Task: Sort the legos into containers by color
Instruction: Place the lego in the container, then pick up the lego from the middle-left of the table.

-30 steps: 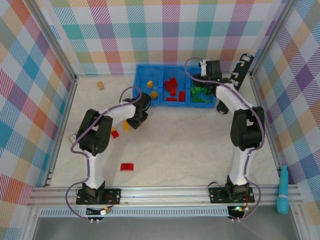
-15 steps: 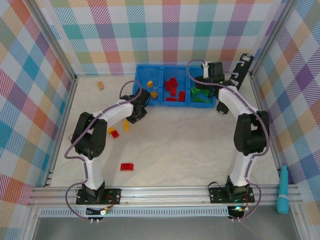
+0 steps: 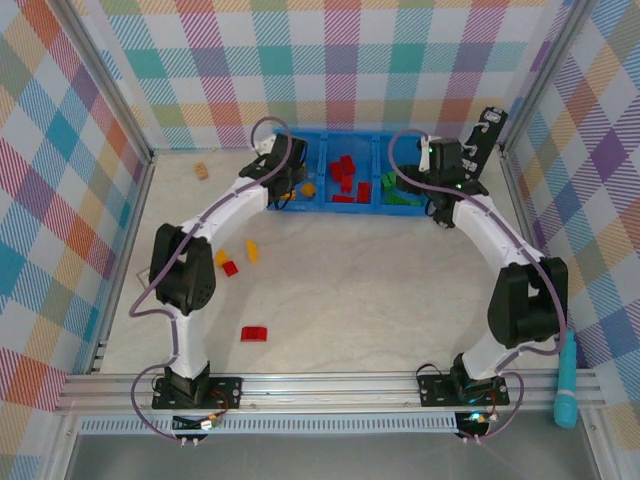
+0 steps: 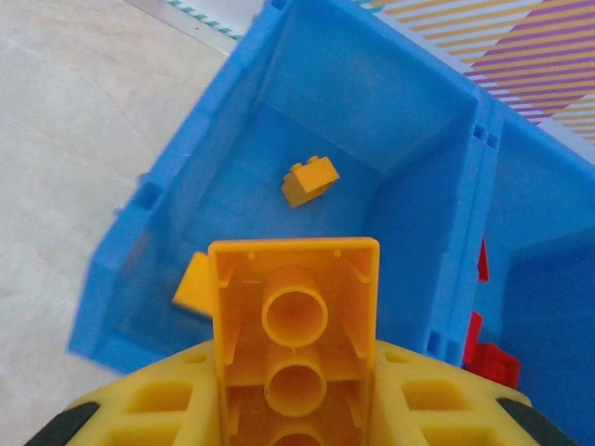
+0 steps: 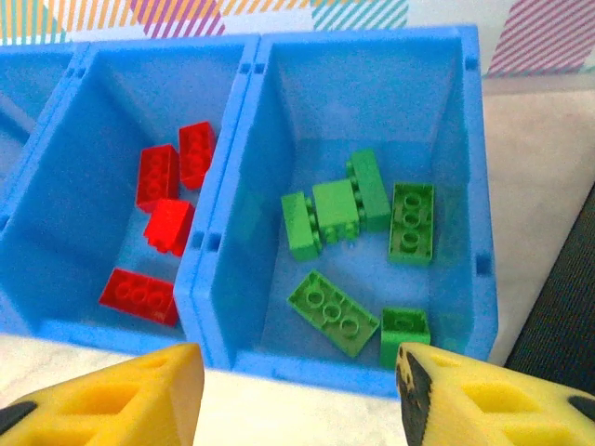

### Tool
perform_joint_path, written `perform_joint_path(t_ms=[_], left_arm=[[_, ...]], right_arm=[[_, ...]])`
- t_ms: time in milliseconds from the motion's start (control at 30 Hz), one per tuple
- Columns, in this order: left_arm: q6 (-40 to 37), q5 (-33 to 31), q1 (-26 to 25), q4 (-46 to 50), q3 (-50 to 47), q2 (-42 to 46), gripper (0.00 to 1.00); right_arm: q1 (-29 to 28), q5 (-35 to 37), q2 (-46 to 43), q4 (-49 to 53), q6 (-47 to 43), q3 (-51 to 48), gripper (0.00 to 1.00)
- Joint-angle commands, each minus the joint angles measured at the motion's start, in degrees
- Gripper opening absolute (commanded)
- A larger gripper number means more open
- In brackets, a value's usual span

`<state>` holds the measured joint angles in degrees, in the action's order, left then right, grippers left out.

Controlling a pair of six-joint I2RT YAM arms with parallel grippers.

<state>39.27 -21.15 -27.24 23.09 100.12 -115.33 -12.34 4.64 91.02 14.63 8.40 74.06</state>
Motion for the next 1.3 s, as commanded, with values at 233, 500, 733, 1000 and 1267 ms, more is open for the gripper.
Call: perform_joint_path(t_ms=[233,500,733,1000,1267], left_arm=[[-2.07,-1.03,-0.26,-5.01,5.1,-9.69,0.41],[-8.65,-2.73,-0.11,-3.86,4.53,-2.28,0.66],[-15.66,-9.72,0.25,5.7,-7.14,15.13,0.59],[-12.99,-10.24,1.67,16.61,-23.39,28.87,0.62],[-11.14,-8.86,2.02,11.17,-34.07,29.04,0.68]], right_arm=[[-1.01,-2.18,-11.97,2.54,4.21,-8.03,0.59],[-1.36,-2.95,-12.54,2.03,4.8,-8.68,0.59],[-1.88,-3.68,-12.8,1.95,4.1,-8.58,0.6],[-1.98,-4.69,-12.06,2.71,3.85,-7.63,0.62],[-2.94,-10.69,-10.9,3.1,3.43,-8.41,0.68]])
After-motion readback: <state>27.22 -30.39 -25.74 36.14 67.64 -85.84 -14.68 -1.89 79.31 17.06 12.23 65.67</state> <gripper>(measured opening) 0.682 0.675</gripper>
